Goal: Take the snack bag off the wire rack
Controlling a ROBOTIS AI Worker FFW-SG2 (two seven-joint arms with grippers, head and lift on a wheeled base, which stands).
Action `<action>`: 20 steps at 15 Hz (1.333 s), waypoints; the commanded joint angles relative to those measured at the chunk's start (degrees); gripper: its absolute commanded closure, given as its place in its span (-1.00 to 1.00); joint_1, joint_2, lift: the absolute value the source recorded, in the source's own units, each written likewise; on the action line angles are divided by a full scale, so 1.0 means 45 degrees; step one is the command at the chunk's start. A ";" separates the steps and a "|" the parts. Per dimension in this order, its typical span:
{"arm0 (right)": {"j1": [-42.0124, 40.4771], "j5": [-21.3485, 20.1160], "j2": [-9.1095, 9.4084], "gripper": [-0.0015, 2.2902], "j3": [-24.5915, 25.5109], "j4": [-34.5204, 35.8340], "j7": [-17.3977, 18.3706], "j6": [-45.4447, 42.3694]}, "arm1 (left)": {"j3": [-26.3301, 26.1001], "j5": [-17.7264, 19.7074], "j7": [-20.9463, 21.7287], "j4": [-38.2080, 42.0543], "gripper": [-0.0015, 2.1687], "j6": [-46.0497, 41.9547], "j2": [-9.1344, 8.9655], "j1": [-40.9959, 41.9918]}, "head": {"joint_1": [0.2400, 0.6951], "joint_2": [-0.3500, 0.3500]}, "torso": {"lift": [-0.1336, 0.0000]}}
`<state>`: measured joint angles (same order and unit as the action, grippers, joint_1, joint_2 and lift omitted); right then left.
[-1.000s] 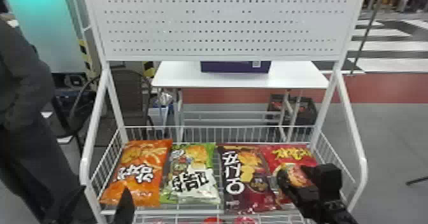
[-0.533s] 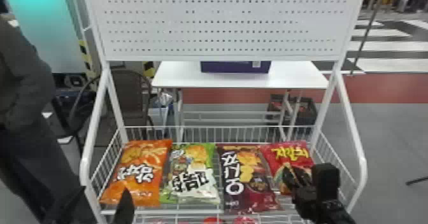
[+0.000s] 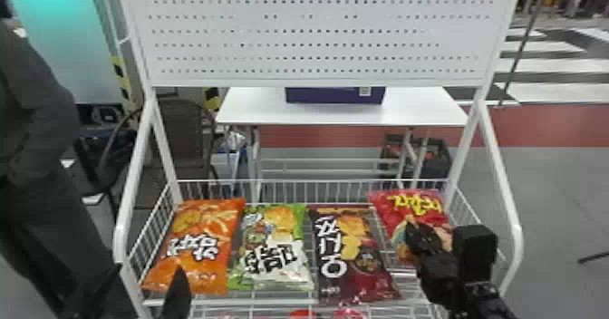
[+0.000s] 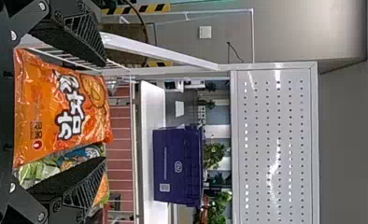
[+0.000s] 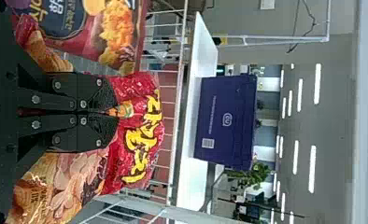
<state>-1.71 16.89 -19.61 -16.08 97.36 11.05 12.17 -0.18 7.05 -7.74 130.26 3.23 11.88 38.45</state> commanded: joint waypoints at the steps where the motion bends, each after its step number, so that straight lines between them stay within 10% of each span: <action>1: -0.0499 0.0055 -0.0233 0.96 0.0096 0.1315 0.0085 0.0489 | 0.0020 -0.0003 0.0001 0.0038 -0.83 -0.0022 0.0015 -0.0009 | 0.14 0.00 | 1.00; 13: -0.6651 0.0465 -0.2421 0.96 0.1932 0.7662 0.1315 -0.1425 | 0.0215 0.0036 -0.0175 0.0292 -0.83 -0.0257 0.0191 0.0381 | 0.14 0.00 | 1.00; 20: -0.9737 0.1793 -0.2674 0.96 0.5330 0.8092 0.0963 -0.2948 | 0.0430 0.0446 -0.0155 0.0234 -0.83 -0.0335 0.0347 0.0303 | 0.14 0.00 | 1.00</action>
<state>-43.30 22.96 -31.66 4.45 133.73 16.55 -0.83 1.74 8.94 -8.44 131.34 1.76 13.28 39.98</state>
